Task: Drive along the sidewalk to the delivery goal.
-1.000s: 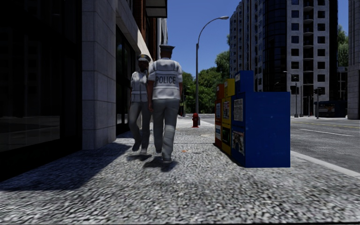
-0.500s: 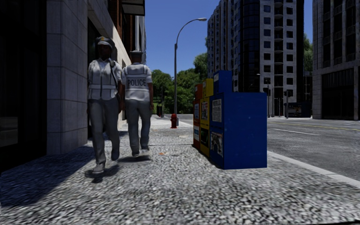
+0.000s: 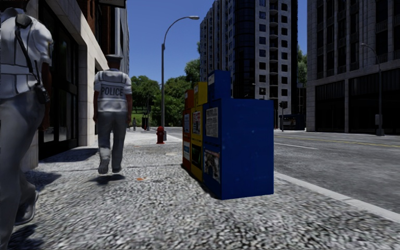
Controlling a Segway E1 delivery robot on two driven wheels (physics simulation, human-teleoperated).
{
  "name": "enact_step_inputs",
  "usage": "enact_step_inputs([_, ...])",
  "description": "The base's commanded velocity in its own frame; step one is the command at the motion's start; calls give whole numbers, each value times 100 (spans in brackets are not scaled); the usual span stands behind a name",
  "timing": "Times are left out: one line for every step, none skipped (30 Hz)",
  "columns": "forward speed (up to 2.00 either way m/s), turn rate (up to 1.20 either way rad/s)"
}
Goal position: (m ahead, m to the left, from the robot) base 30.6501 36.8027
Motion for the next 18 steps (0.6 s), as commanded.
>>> enact_step_inputs([93, 57])
enact_step_inputs([93, 72])
enact_step_inputs([93, 80])
enact_step_inputs([93, 81])
enact_step_inputs([93, 81])
enact_step_inputs([93, 82])
enact_step_inputs([93, 82])
enact_step_inputs([93, 75])
enact_step_inputs([93, 68])
enact_step_inputs([93, 68])
enact_step_inputs([93, 66])
enact_step_inputs([93, 65])
enact_step_inputs([93, 65])
enact_step_inputs([93, 65])
enact_step_inputs([93, 65])
enact_step_inputs([93, 65])
enact_step_inputs([93, 65])
enact_step_inputs([93, 60])
